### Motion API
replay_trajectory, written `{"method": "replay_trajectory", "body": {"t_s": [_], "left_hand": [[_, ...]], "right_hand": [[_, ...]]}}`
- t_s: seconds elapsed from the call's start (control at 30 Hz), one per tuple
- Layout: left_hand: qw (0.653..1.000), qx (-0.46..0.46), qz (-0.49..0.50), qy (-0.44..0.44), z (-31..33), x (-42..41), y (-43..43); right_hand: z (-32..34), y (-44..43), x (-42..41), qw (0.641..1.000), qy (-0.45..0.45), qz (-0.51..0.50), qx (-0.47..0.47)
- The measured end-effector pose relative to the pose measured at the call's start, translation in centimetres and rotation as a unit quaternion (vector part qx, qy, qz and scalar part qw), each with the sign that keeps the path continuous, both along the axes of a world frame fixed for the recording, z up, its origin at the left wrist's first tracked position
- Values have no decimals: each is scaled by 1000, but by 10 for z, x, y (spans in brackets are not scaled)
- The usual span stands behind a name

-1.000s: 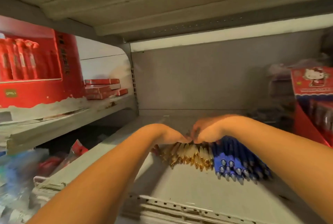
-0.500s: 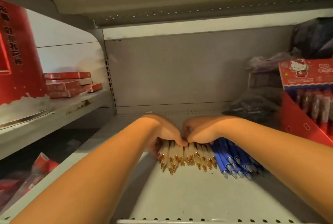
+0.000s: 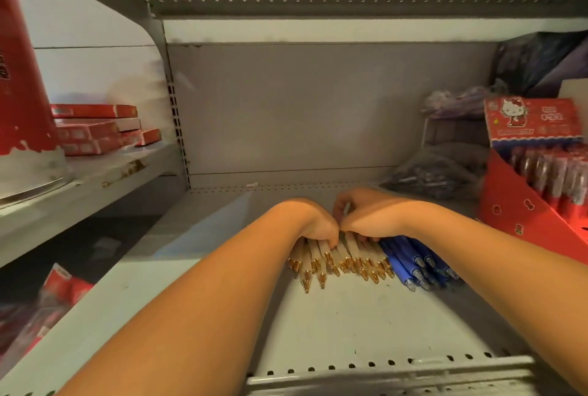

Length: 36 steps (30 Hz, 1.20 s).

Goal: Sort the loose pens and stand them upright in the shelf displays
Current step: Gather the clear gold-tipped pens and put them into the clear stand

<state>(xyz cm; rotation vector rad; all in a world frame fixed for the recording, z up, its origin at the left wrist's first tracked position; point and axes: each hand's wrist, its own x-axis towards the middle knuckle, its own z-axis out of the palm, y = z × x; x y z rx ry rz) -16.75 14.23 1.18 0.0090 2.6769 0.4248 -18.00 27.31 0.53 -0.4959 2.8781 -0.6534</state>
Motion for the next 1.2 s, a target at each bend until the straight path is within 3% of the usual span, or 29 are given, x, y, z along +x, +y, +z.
{"method": "replay_trajectory", "body": {"t_s": [0.2,0.33,0.57,0.67,0.8,0.97,1.1,1.2], "left_hand": [[996,-59,-16,61,0,4,17],[997,-70,16,18,-2,2,12],[993,-61,76,61,-7,-2,7],[991,2,110,71,-8,-3,-4],[973,157,144,89,-5,-1,-24],[889,397,99,206,9,8,-24],[826,501,63,250,19,19,-5],[809,528,10,257,28,32,18]], "right_hand": [[-1,2,-10,996,37,-27,-75],[-1,10,-12,992,-1,-22,-128],[5,12,-8,989,-14,-7,-150],[7,13,-6,986,-3,0,-167],[10,20,-6,975,17,-20,-222],[17,23,-2,942,8,-62,-331],[33,26,12,888,9,-65,-455],[41,37,32,842,21,-34,-538]]}}
